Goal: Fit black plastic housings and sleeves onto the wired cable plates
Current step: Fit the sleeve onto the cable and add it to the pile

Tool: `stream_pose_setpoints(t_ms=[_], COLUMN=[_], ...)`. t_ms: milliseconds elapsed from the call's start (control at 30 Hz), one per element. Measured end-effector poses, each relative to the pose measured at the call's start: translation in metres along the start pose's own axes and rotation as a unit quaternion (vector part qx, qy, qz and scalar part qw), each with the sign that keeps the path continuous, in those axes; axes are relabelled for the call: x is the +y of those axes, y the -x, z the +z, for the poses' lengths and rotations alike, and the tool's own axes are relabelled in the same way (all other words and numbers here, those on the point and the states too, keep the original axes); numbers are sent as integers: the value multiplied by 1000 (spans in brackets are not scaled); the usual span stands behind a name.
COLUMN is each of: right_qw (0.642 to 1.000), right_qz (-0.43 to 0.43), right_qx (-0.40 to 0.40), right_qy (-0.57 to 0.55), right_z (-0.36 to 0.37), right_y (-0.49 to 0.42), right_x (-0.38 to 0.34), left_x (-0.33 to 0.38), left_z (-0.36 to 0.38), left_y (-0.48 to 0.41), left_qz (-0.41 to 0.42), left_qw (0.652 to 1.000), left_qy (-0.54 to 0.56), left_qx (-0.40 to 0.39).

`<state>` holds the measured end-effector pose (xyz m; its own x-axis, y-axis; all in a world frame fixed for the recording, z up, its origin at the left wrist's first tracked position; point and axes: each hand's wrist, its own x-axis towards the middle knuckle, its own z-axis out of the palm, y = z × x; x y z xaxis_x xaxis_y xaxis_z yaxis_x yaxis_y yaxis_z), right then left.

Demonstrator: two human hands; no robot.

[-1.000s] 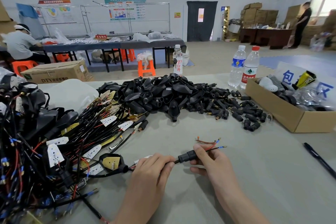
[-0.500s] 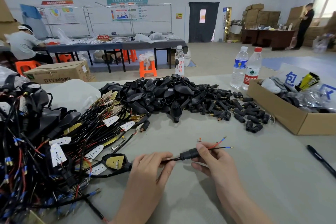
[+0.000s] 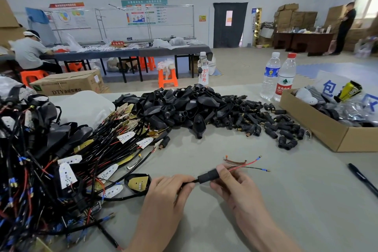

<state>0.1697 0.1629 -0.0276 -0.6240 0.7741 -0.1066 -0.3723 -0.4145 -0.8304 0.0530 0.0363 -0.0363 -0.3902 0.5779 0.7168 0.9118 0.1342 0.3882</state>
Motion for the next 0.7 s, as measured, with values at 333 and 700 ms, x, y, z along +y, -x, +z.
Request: stream_pose_setpoints(t_ms=[333, 700], right_qw=[999, 999], right_qz=[-27, -15], right_qx=[35, -9], right_qy=[-6, 28], right_z=[-7, 2], right_y=[-3, 2], right_x=[-9, 0], left_x=[-6, -5], left_z=[-4, 2], left_y=[-3, -2], left_qz=[21, 50], left_qw=[999, 998], left_qy=[-43, -45], left_qx=[-7, 10])
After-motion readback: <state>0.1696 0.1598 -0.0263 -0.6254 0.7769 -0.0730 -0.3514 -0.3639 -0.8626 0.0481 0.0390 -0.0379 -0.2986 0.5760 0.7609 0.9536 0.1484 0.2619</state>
